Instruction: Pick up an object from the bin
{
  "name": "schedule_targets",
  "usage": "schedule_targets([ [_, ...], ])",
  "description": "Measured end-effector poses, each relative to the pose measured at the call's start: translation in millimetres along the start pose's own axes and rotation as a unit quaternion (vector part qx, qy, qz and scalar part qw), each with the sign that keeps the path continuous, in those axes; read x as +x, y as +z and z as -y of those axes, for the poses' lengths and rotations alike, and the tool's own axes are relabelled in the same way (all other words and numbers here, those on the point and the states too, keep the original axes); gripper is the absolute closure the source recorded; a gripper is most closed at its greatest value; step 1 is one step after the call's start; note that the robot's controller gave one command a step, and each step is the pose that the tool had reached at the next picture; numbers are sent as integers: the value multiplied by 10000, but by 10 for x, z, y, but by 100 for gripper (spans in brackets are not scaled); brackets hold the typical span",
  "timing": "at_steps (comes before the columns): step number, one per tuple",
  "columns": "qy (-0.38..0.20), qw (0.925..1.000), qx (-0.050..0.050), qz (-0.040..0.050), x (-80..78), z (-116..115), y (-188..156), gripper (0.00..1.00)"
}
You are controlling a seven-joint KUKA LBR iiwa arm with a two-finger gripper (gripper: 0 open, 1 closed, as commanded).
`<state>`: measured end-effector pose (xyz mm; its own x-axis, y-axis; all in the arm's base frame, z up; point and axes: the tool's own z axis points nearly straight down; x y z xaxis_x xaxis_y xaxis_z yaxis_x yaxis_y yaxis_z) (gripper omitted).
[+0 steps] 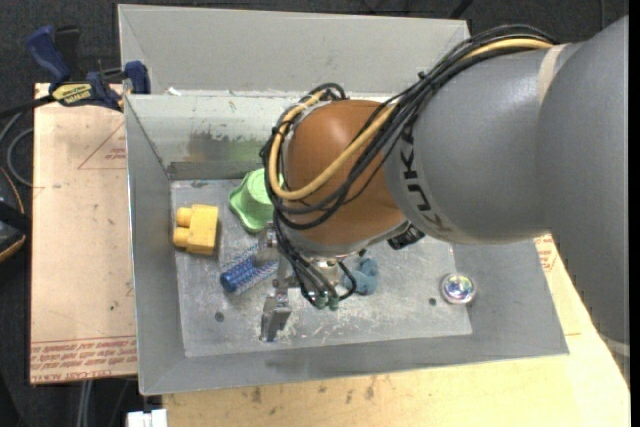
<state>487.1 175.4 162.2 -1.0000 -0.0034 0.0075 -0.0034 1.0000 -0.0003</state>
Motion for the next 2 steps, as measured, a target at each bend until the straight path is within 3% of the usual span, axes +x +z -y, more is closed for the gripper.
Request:
schedule_targets([
  [1, -316, 9995, 16, 53, -503, 1205, 113, 0],
  [2, -1154, 9933, -13, 70, -991, 196, 806, 0],
])
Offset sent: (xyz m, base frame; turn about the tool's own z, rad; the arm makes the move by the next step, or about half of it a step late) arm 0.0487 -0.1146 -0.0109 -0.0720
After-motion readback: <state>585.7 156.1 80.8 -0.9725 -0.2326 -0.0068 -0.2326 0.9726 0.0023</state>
